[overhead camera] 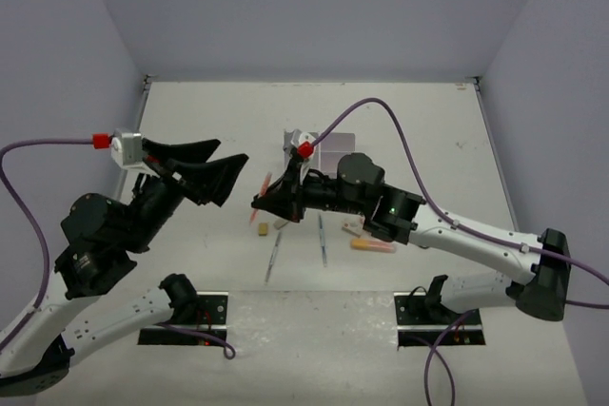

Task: Sort the stationery into containers
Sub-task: Place the pen in the storage box.

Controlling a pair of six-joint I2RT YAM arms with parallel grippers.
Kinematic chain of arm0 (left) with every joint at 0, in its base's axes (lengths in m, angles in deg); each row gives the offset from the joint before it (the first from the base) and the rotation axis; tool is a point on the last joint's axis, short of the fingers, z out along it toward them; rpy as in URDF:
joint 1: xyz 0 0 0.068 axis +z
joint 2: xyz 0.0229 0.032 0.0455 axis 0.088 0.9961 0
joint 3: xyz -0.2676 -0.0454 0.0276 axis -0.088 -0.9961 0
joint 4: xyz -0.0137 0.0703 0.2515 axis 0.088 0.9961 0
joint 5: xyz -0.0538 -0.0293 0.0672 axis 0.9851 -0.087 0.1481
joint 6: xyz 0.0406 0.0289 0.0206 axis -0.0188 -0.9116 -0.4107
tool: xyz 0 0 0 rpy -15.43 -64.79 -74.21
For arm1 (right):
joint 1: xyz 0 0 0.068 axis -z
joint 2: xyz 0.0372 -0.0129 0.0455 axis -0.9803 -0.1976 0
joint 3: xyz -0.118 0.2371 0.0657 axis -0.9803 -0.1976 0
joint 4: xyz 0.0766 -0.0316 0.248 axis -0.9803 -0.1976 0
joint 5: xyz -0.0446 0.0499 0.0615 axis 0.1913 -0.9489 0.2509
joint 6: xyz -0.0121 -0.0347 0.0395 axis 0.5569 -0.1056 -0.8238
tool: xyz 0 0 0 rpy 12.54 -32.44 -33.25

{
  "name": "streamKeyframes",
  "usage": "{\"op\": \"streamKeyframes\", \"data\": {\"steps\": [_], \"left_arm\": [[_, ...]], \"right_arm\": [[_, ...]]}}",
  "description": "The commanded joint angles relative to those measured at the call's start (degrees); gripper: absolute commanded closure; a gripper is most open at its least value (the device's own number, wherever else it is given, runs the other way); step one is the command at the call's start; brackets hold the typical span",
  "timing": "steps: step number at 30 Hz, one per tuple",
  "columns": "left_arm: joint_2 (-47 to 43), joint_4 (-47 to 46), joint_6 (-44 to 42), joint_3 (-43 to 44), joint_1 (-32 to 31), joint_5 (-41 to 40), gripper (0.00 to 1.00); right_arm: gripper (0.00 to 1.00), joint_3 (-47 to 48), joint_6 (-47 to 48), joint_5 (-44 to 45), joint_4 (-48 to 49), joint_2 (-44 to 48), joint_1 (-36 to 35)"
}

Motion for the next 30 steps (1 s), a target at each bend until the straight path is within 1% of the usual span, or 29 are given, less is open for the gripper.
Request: {"op": "streamKeyframes", "data": {"steps": [1,3,5,6,11,15,18,21,24,30], "left_arm": [[0.98,16.38,3.66,3.35,-0.09,-24.09,0.00],[2.34,21.32,4.20,3.89,-0.17,-26.47,0.00],[3.56,25.92,4.15,3.36,-0.09,-28.54,0.00],[3.96,26.60,3.99,2.64,-0.09,-28.66,0.00],[9.10,27.16,-1.96,-0.97,-0.09,-23.59,0.00],[10.44,26.35,-2.88,-4.06,-0.09,-25.95,0.00],[7.98,23.07,-4.44,-9.54,0.06,-26.31,0.00],[6.38,23.67,-4.29,-9.88,0.08,-27.85,0.00],[5.36,22.74,-4.78,-10.42,0.32,-26.93,0.00],[7.15,22.29,-5.43,-10.62,0.56,-24.08,0.00]], "right_arm": [[1.00,-2.37,0.06,8.60,2.35,-1.08,4.75],[1.00,-2.66,-1.54,11.20,1.28,-1.18,9.75],[1.00,-1.58,-0.50,15.02,-0.22,-1.95,12.43],[1.00,-0.83,0.62,16.77,-0.97,-2.65,13.14],[1.00,5.87,3.81,26.80,-5.12,-10.09,18.09],[1.00,11.20,5.57,29.59,-7.12,-17.35,21.17],[1.00,16.01,7.95,31.96,-9.22,-22.53,21.69],[1.00,18.85,8.65,31.80,-9.76,-25.15,21.73],[1.00,20.33,8.20,30.90,-9.84,-27.69,21.80],[0.94,18.15,5.71,29.34,-6.61,-30.10,21.80]]}}
